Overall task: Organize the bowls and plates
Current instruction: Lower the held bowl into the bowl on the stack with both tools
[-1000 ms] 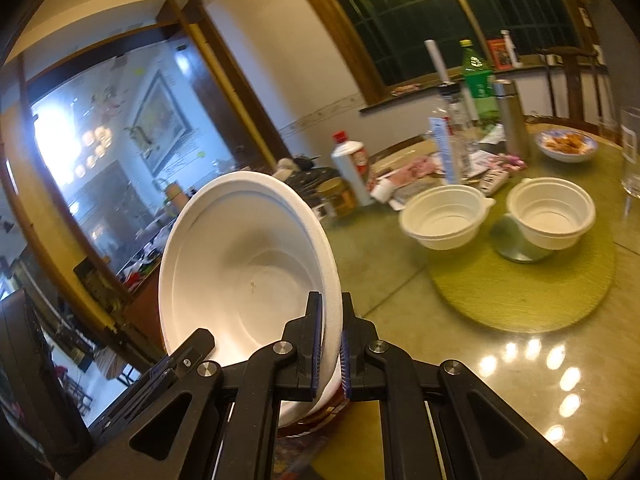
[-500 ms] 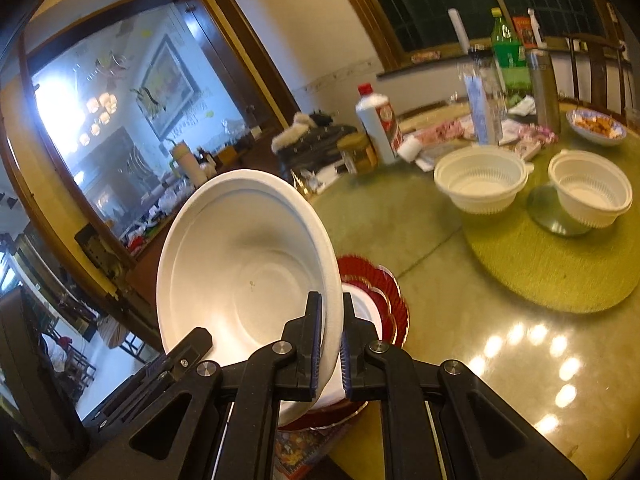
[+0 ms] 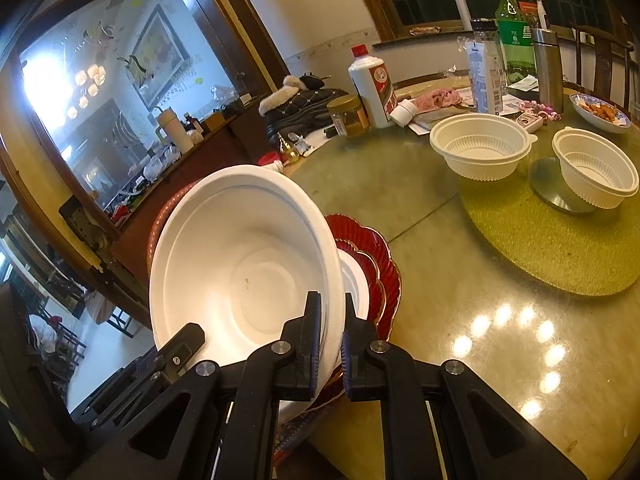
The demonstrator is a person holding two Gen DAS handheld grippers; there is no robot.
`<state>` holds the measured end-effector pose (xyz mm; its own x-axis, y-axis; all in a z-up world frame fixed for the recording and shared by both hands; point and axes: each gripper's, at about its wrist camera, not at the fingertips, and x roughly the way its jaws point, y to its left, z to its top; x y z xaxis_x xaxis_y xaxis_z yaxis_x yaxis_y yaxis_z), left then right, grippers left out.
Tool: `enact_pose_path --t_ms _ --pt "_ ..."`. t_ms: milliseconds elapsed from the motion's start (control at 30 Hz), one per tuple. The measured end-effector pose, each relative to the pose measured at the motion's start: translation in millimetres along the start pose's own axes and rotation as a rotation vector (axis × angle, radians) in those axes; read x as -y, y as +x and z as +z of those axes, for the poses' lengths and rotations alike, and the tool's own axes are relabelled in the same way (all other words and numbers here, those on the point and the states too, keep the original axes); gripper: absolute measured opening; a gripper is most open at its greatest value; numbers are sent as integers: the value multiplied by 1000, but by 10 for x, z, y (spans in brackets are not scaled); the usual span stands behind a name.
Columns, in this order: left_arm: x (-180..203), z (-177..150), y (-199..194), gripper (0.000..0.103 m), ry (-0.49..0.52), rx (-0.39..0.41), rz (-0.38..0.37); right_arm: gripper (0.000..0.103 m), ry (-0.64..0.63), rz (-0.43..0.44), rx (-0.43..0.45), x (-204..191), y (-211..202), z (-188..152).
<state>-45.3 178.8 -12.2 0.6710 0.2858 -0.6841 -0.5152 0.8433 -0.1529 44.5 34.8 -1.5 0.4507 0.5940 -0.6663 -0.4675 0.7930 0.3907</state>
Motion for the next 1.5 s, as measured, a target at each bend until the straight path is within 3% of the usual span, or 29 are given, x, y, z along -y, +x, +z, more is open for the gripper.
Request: enact_pose_path --t_ms 1500 --pt "-75 9 60 14 -10 -50 -13 8 21 40 -13 16 12 -7"
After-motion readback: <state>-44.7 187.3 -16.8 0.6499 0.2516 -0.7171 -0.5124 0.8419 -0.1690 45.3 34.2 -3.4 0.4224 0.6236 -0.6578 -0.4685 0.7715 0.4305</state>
